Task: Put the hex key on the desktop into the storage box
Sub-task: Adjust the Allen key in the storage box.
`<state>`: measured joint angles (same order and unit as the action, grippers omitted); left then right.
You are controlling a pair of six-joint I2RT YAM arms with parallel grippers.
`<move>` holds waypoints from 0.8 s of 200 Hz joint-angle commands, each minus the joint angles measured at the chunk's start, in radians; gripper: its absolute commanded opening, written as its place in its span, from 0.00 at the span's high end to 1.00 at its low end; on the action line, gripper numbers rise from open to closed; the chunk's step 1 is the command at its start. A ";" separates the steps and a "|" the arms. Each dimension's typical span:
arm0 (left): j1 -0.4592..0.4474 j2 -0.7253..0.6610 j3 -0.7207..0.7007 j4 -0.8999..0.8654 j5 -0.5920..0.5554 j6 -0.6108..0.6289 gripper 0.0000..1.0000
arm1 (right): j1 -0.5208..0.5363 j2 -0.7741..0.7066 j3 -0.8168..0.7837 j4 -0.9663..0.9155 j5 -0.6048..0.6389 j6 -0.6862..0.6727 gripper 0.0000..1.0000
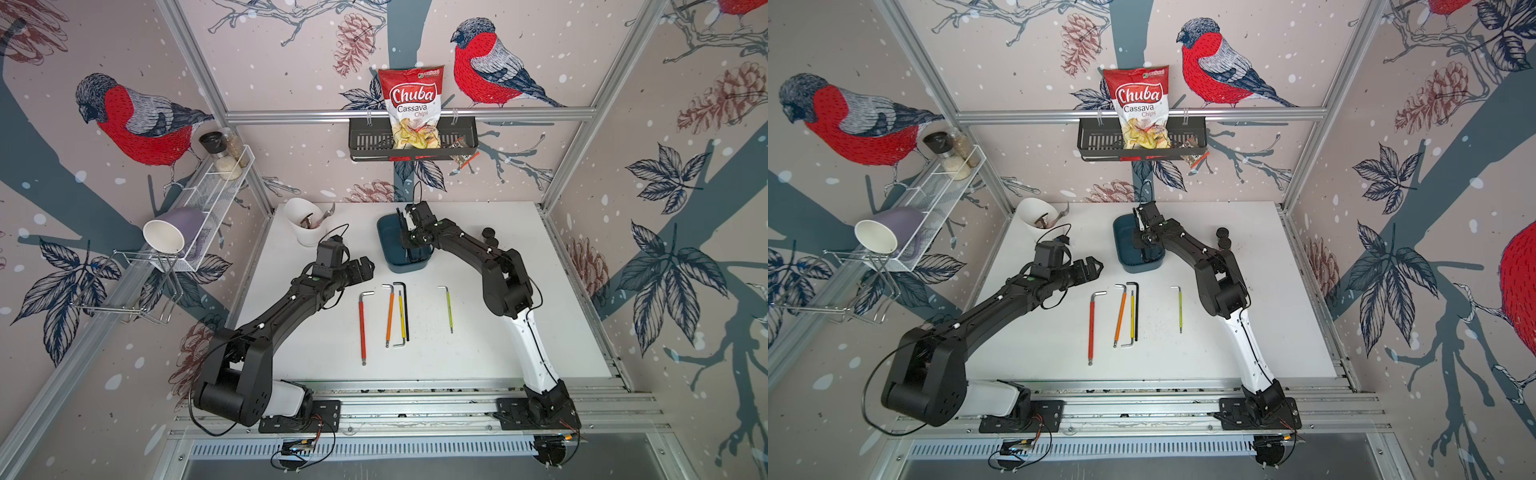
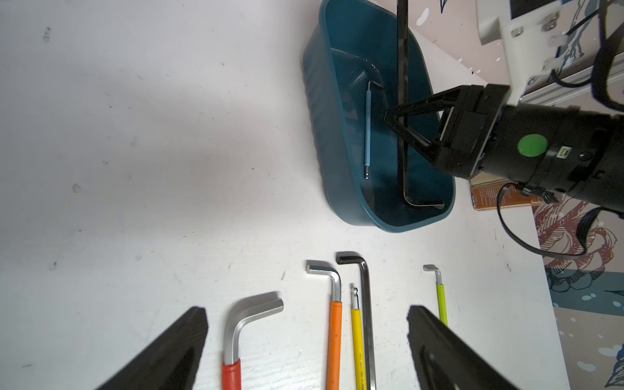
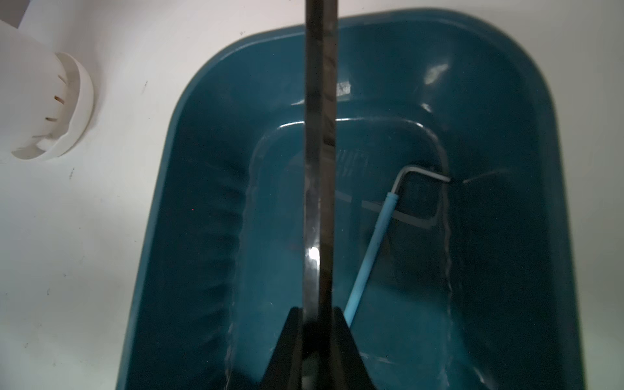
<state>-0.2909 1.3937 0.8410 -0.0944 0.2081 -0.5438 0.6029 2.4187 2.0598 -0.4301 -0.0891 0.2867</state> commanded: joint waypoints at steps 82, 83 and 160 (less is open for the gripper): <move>0.000 -0.002 -0.007 0.009 0.005 0.014 0.04 | 0.005 -0.099 -0.063 0.036 0.003 -0.013 0.38; 0.000 -0.002 -0.006 0.009 0.005 0.013 0.04 | 0.005 -0.103 -0.064 0.036 0.005 -0.012 0.38; 0.000 0.004 -0.016 0.049 0.019 0.010 0.04 | -0.036 -0.535 -0.553 0.042 0.131 0.145 0.41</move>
<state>-0.2909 1.3899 0.8265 -0.0917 0.2085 -0.5423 0.5880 1.9858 1.6642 -0.3801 0.0212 0.3504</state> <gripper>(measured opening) 0.960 0.603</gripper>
